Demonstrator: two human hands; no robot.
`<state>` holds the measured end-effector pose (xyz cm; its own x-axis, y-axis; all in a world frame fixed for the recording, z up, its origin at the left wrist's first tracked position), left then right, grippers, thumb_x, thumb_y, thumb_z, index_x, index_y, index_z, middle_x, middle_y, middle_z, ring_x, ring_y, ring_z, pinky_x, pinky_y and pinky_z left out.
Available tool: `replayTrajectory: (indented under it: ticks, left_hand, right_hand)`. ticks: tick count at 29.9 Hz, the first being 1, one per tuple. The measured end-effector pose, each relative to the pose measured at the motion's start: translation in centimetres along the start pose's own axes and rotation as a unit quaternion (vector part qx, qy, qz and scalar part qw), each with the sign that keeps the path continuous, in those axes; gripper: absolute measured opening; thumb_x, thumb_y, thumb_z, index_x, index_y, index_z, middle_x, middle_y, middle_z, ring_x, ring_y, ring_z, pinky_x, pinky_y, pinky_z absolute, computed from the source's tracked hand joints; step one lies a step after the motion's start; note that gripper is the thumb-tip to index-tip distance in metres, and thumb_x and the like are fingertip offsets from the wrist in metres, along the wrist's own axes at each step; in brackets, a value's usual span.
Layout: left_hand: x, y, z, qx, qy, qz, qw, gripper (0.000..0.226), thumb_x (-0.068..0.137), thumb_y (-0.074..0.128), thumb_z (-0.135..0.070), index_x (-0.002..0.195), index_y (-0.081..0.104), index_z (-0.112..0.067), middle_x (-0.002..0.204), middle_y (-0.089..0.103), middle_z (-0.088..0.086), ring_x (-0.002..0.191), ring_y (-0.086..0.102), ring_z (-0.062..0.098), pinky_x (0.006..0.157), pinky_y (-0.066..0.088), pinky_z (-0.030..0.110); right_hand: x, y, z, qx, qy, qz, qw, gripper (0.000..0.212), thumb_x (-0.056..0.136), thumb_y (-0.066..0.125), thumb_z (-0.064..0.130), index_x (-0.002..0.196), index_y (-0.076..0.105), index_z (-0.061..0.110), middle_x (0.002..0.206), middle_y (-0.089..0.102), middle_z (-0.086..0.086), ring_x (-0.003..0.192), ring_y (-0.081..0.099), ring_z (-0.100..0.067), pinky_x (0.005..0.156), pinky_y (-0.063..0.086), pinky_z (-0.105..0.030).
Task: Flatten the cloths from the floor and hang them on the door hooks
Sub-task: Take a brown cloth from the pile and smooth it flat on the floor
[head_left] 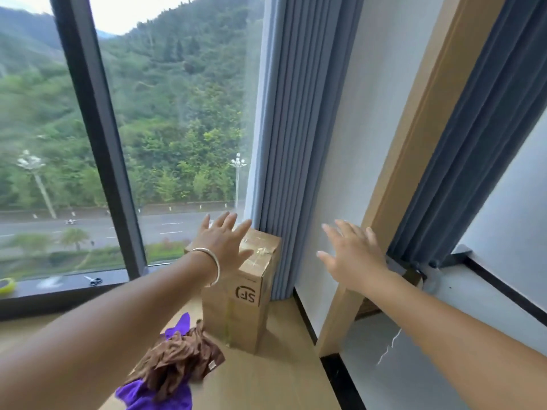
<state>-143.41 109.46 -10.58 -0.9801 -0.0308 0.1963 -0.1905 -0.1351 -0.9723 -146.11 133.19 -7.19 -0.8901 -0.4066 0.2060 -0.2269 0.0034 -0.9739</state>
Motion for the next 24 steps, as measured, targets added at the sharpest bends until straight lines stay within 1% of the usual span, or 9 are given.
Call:
replayTrajectory:
  ticks: [2,6,9,12,17,21,24]
  left_hand:
    - [1.5,2.7,4.7,-0.002,-0.042,0.018,0.999,0.072,0.091,0.03,-0.065,0.152,0.003,-0.034,0.16,0.009,0.005,0.148,0.003,0.021,0.118,0.006,0.051]
    - [3.7,7.6,12.5,0.002,-0.097,0.02,0.995,0.072,0.091,0.031,-0.065,0.151,0.007,-0.034,0.159,0.014,0.005,0.147,0.01,0.022,0.117,0.012,0.051]
    - [4.2,11.8,18.3,-0.012,-0.147,0.036,0.988,0.07,0.092,0.034,-0.063,0.15,0.009,-0.033,0.157,0.018,0.006,0.146,0.012,0.024,0.116,0.011,0.05]
    - [2.5,17.6,23.2,-0.031,-0.197,0.072,0.977,0.071,0.092,0.035,-0.062,0.151,0.011,-0.031,0.158,0.017,0.007,0.146,0.011,0.023,0.116,0.011,0.051]
    - [-4.6,27.9,27.1,-0.043,-0.261,0.17,0.949,0.069,0.092,0.037,-0.06,0.15,0.016,-0.029,0.157,0.02,0.009,0.145,0.014,0.023,0.114,0.014,0.05]
    - [-10.9,35.5,28.1,-0.05,-0.319,0.255,0.911,0.068,0.091,0.036,-0.061,0.149,0.019,-0.029,0.155,0.024,0.008,0.141,0.024,0.025,0.113,0.019,0.049]
    - [-14.8,41.3,27.7,-0.068,-0.359,0.305,0.88,0.068,0.092,0.036,-0.059,0.15,0.017,-0.029,0.156,0.021,0.008,0.142,0.021,0.025,0.115,0.015,0.05]
  right_hand:
    - [4.2,2.1,3.3,0.008,-0.031,0.0,0.999,0.063,0.097,0.036,0.053,0.152,0.017,0.027,0.159,0.017,-0.002,0.147,0.01,-0.02,0.117,0.008,-0.052]
    - [11.6,7.1,10.2,0.014,-0.1,0.018,0.995,0.062,0.096,0.039,0.052,0.15,0.021,0.027,0.158,0.022,0.0,0.146,0.012,-0.018,0.118,0.007,-0.051]
    - [15.9,11.3,16.0,0.025,-0.155,0.036,0.987,0.059,0.095,0.044,0.049,0.147,0.027,0.029,0.154,0.029,0.003,0.144,0.019,-0.017,0.118,0.007,-0.051]
    - [18.5,16.1,21.8,0.028,-0.21,0.064,0.975,0.058,0.094,0.043,0.049,0.146,0.028,0.028,0.153,0.03,0.002,0.142,0.021,-0.019,0.119,0.009,-0.052]
    - [19.6,25.0,30.3,0.023,-0.292,0.134,0.947,0.063,0.095,0.043,0.051,0.148,0.028,0.021,0.153,0.03,0.0,0.143,0.021,-0.021,0.119,0.009,-0.048]
    - [18.9,31.8,35.5,0.026,-0.357,0.163,0.919,0.058,0.093,0.049,0.047,0.141,0.038,0.015,0.147,0.038,-0.001,0.141,0.025,-0.019,0.116,0.014,-0.046]
    - [18.3,37.9,38.6,0.029,-0.403,0.195,0.894,0.057,0.091,0.054,0.045,0.138,0.042,0.014,0.144,0.042,-0.002,0.139,0.029,-0.02,0.114,0.017,-0.046]
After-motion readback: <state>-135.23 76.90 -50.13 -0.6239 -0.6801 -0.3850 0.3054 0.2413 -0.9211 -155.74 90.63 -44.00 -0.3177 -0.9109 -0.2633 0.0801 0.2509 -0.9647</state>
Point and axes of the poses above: each hand's wrist, its own x-axis towards the middle knuckle, its own y-axis out of the palm, z = x × y, the point moved 9 cm from there along x, towards the middle knuckle
